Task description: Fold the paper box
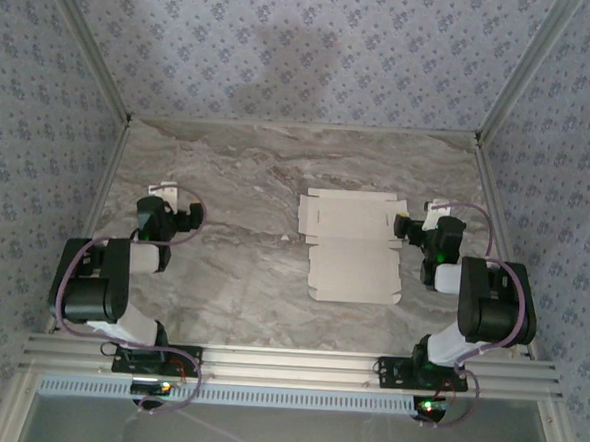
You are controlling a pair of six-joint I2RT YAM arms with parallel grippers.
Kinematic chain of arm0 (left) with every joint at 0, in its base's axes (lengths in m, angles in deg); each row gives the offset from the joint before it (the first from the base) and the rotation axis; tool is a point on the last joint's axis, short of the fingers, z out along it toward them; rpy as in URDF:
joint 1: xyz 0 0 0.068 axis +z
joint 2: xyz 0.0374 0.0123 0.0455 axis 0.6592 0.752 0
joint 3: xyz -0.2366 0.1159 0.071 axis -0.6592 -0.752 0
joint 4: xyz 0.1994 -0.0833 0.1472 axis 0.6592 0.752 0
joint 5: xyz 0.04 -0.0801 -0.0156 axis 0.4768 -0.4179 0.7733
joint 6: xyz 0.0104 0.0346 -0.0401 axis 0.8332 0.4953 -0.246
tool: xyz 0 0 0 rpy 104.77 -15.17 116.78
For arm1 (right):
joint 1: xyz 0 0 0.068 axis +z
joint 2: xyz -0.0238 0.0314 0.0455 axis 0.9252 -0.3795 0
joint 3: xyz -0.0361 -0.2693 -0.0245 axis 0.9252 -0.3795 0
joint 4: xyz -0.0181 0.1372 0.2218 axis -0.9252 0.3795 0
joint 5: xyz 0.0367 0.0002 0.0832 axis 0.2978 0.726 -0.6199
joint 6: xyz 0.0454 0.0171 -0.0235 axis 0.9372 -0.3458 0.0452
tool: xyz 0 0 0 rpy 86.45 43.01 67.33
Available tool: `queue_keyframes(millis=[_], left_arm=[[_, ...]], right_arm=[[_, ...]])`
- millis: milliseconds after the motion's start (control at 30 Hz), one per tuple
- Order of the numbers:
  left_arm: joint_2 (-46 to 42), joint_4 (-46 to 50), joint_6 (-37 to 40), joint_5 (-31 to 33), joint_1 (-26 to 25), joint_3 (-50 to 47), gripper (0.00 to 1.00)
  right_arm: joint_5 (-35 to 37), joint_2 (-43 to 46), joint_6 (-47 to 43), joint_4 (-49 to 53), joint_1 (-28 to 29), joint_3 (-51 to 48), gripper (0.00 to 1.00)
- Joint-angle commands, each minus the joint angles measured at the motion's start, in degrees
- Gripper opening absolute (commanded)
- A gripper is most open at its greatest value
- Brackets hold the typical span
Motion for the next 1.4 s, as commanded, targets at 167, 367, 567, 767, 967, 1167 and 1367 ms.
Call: queue_keyframes(millis=[167,367,567,767,967,1167,1367], left_arm=[[-13.9,13.0,2.8,4.7,-16.7,13.9,0.99],[-13.6,32.5,-10.2,14.9,-31.9,32.8,1.00],[-10.5,57.5,-16.8,33.8,-33.6,45.8,1.00],[-10.8,65.5,-22.1,15.5,-28.0,45.6,1.00],[-9.7,75.0,-21.5,3.7,-30.2,46.9,1.00],[-7.0,65.9,-29.2,-11.9,-31.3,37.6,0.98],[-4.5,61.0,-31.0,-14.1,-33.0,36.2,0.96]], right_arm=[[11.8,21.0,-5.7,28.8,16.0,14.3,1.00],[31.8,16.3,5.2,50.4,32.1,39.2,1.00],[3.6,12.4,23.4,67.0,22.6,53.8,1.00],[3.1,11.6,22.3,69.5,21.5,50.1,1.00],[6.1,7.9,25.7,72.9,23.0,42.9,0.84],[4.9,-0.6,26.9,80.2,23.3,43.3,0.65],[3.4,-4.3,25.4,80.7,25.4,41.9,0.36]])
